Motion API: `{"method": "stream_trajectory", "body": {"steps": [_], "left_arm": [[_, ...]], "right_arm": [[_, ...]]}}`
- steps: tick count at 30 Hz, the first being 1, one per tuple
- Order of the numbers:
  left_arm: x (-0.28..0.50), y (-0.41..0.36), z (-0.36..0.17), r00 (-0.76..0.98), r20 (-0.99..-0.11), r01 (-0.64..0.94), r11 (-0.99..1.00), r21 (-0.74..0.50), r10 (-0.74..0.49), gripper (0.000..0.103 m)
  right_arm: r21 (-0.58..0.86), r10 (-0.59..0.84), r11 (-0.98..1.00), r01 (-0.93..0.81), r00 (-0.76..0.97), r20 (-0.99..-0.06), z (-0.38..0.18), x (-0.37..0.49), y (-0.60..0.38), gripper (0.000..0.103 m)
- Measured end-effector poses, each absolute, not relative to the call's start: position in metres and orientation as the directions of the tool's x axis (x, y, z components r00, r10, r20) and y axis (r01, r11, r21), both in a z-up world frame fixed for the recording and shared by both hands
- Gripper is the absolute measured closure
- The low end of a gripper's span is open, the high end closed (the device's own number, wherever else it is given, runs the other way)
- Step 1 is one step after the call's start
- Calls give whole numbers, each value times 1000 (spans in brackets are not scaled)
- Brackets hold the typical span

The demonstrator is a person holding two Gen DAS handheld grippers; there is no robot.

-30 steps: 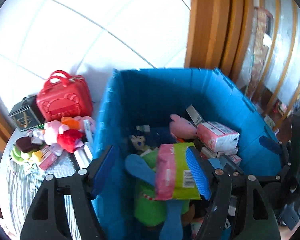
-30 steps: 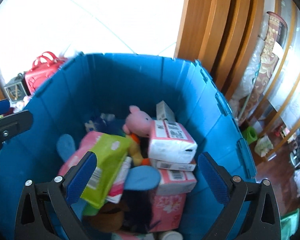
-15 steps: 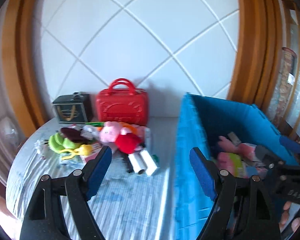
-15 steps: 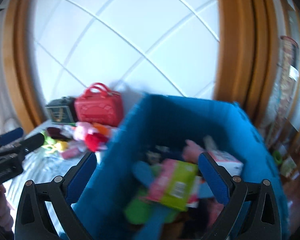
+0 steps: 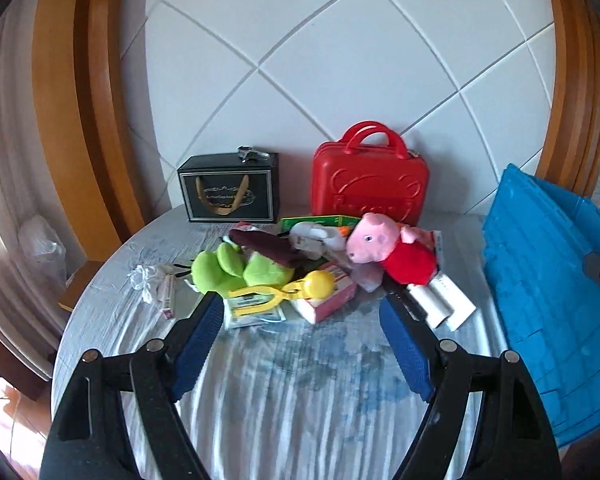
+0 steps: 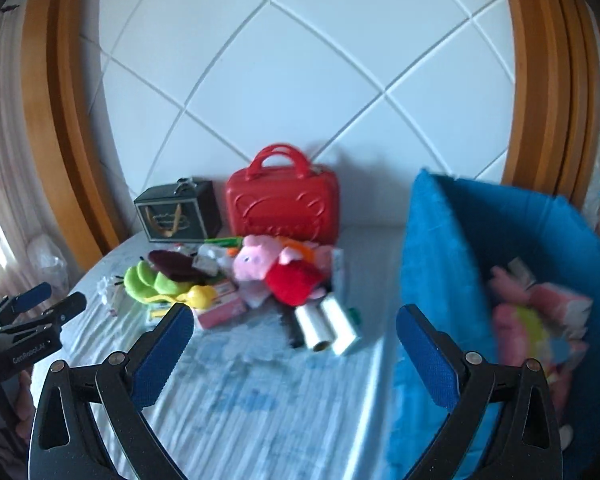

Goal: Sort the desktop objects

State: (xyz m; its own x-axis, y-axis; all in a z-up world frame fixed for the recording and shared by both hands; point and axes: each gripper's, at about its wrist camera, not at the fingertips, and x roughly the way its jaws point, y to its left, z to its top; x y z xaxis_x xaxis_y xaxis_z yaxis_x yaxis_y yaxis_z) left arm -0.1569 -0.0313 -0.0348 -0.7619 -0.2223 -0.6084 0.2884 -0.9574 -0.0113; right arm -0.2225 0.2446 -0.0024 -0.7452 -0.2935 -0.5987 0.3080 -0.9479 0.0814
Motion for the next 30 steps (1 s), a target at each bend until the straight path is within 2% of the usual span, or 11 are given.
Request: {"method": "stream_trajectory", "body": {"steps": [4, 8, 14, 19, 20, 23, 24, 30], "left_arm": [[-170, -101, -72, -708, -669, 298, -954, 4, -224, 23], [-188, -151, -117, -656, -715, 315, -949, 32, -242, 23], [-220, -181, -177, -575, -795, 307, -952, 9, -193, 23], [-248, -175, -197, -558, -819, 263, -965, -22, -133, 23], [-256, -171, -199, -559, -820, 247, -969, -18, -127, 23], [-286, -148, -203, -567, -818, 189, -982, -9, -101, 23], [-294, -142, -204, -567, -819, 175, -985, -12, -91, 23], [-353, -94, -216, -558, -829, 74, -997, 6, -47, 23]], "right_arm": [[145, -273, -960, 241, -675, -686, -46, -238, 215, 0], [115, -190, -981, 158, -631, -752, -84, -257, 203, 0], [90, -119, -993, 81, -539, -834, -143, -287, 202, 0], [70, -103, -994, 85, -491, -865, -177, -309, 196, 0], [63, -99, -994, 89, -487, -868, -180, -313, 194, 2], [29, -83, -992, 121, -471, -878, -189, -330, 186, 26], [30, -89, -991, 132, -463, -882, -192, -337, 184, 29], [53, -125, -984, 173, -437, -891, -209, -372, 179, 29]]}}
